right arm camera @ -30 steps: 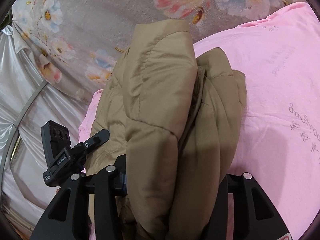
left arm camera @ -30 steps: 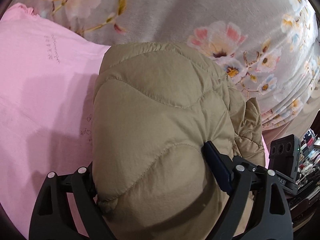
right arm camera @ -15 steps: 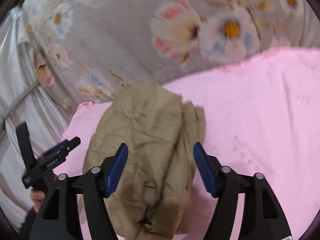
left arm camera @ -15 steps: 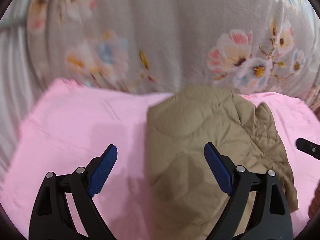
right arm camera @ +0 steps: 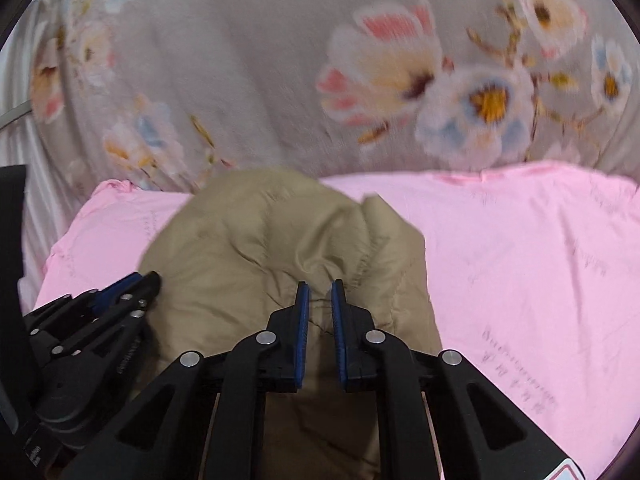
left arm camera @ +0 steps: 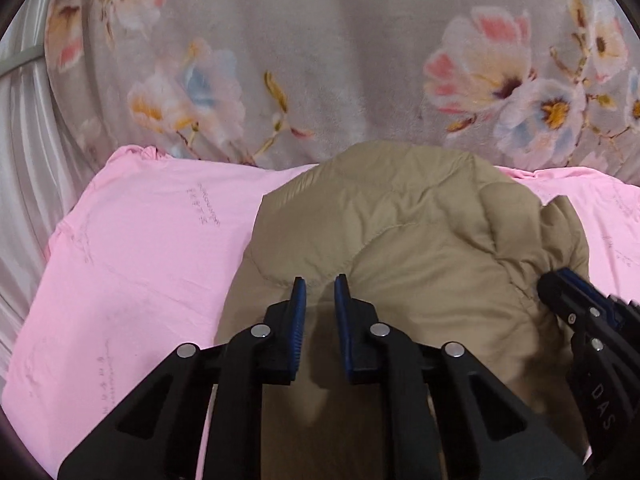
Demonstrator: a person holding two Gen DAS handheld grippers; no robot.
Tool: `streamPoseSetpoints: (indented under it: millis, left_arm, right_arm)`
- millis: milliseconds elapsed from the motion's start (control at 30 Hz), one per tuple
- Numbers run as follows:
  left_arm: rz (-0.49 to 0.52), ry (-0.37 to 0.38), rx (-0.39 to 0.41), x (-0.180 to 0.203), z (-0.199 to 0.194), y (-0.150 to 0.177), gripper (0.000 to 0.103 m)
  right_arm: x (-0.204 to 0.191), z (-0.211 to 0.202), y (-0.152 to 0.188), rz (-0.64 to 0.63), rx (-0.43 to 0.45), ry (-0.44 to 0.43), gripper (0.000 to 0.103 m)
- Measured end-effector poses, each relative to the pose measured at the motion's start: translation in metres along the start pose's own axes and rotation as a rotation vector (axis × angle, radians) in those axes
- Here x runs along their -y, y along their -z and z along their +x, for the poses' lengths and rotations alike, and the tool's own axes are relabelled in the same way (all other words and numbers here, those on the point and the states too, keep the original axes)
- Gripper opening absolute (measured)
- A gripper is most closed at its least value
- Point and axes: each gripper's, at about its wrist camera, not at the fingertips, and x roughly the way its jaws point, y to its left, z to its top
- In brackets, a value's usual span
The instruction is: Fold large clothes
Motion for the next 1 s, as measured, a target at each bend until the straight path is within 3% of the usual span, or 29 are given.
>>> streamPoseSetpoints:
  millis: [433,1000]
  left_arm:
    - [0.013,-0.036,0.089,0.013,0.027,0.018,0.013]
    - [0.023,-0.053,0.092,0.019,0.042,0.016,0.013]
  right_arm:
    - [0.008,0.029,0.021,-0.008,0.028,-0.011,0.005]
    - [0.009,0.041,0.018,0.008,-0.002,-0.006,0.005]
